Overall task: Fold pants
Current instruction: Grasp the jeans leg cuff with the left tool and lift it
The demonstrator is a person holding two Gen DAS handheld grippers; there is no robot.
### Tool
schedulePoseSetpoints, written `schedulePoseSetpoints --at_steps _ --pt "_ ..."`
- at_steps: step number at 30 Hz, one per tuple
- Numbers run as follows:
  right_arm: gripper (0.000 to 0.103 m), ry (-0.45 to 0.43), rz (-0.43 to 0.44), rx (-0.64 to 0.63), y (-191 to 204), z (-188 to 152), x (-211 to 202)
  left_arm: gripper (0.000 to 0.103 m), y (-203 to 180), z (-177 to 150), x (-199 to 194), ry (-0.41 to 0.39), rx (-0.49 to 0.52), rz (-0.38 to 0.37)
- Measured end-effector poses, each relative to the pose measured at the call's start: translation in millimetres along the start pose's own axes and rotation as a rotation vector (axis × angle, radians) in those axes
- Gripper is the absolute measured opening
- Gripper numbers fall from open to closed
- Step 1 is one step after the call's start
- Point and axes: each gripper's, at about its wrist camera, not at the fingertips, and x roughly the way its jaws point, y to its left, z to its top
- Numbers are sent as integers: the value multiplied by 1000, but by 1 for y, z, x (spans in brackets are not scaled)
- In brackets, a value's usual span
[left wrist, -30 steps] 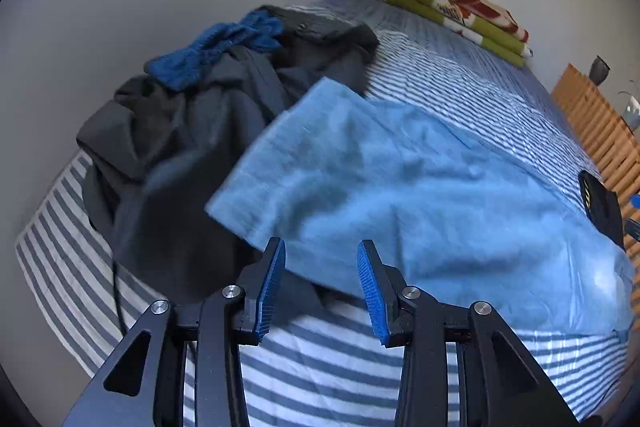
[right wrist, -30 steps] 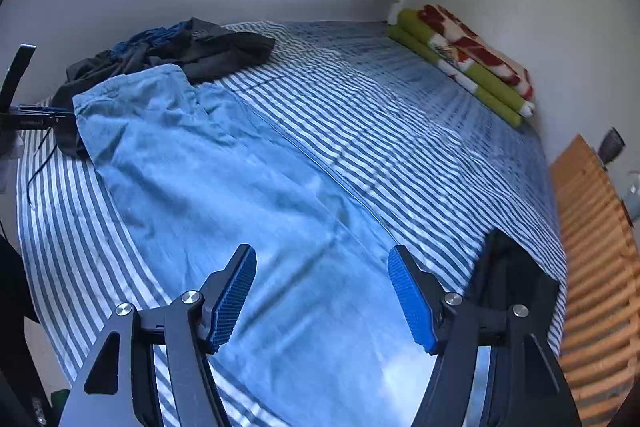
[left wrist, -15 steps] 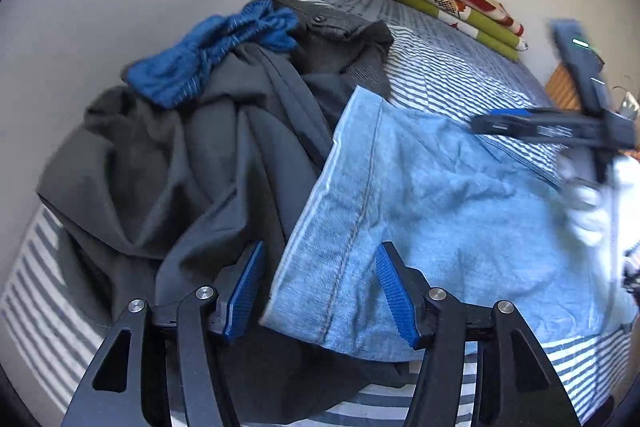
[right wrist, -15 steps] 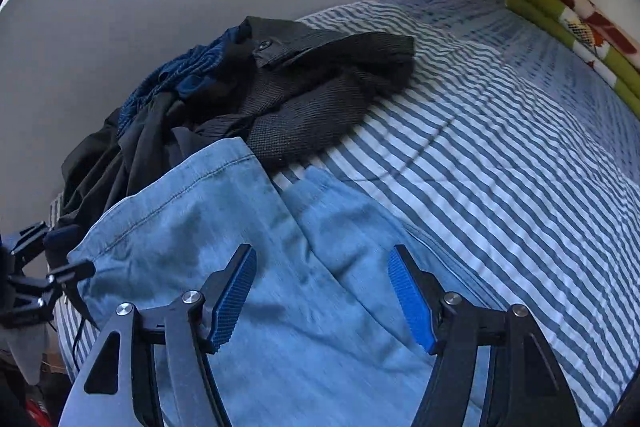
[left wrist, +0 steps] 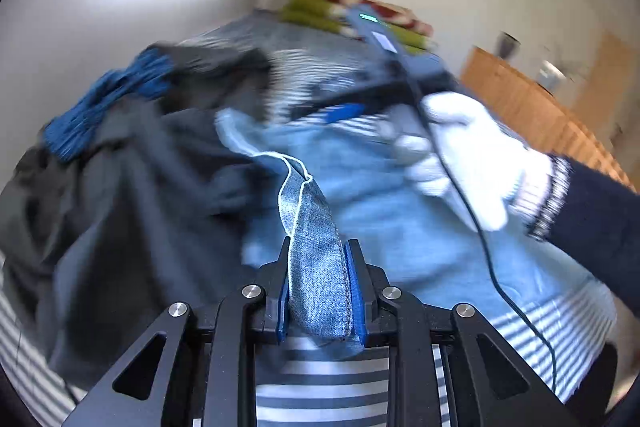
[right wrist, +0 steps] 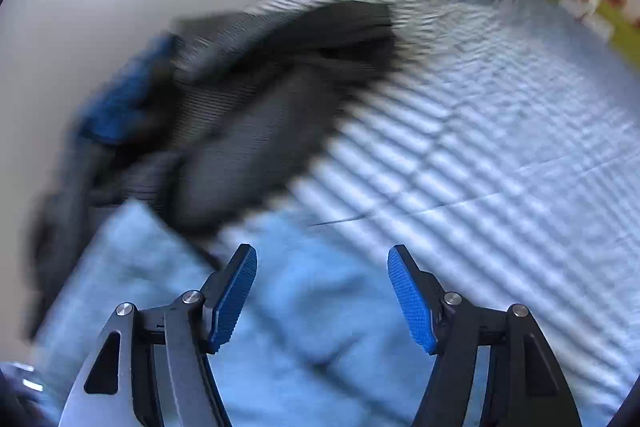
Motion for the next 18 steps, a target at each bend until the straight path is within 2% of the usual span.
schedulePoseSetpoints --at_steps 2,5,7,9,15,18 --pt "66 -7 0 -50 15 -4 -1 25 -14 -1 4 4 4 -59" --pt "66 5 37 -77 31 -7 4 25 -28 -9 17 41 10 -101" --pt "66 6 65 -80 39 -7 6 25 -37 -20 28 72 45 -72" --pt "66 9 39 -115 47 -10 10 25 -36 -30 33 96 39 -62" --pt "66 54 6 -253 43 -33 7 25 10 -46 15 78 -92 4" --pt "66 73 65 -242 37 -42 8 25 33 -49 7 78 -154 45"
